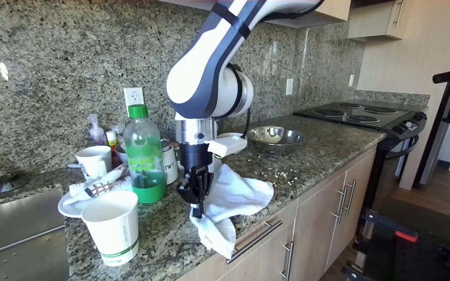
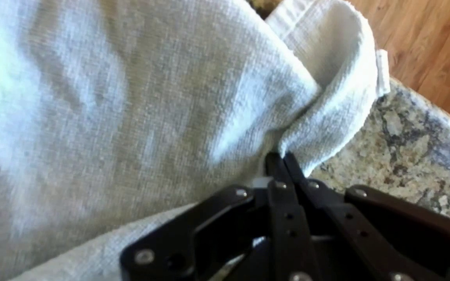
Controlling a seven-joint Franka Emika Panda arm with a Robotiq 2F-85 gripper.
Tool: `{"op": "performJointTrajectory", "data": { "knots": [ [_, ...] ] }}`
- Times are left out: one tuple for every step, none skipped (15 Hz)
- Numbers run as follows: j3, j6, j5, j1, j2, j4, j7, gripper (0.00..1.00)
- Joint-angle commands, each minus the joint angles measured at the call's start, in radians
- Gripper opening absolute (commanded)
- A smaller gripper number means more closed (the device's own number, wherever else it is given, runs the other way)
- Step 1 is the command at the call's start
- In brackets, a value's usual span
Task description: Use the towel to clean the kitchen base table
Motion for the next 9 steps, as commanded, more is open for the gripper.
{"op": "performJointTrajectory", "data": {
  "knots": [
    [-0.018,-0.026,-0.013,-0.052,0.009,0.0,0.006,0.0],
    [-0.031,-0.013,-0.011,-0.07,-0.006,-0.024,0.011,0.0],
    [-0.044,-0.004,-0.008,-0.087,-0.02,-0.045,0.018,0.0],
    [-0.059,0.003,-0.008,-0.104,-0.03,-0.061,0.022,0.0],
    [-0.078,0.009,-0.012,-0.119,-0.04,-0.077,0.03,0.0],
    [-0.094,0.012,-0.012,-0.135,-0.049,-0.089,0.033,0.0],
    [-0.111,0.017,-0.012,-0.151,-0.058,-0.107,0.037,0.0],
    [-0.13,0.022,-0.015,-0.165,-0.066,-0.125,0.044,0.0],
    [-0.148,0.028,-0.016,-0.178,-0.077,-0.148,0.051,0.0]
  ]
}}
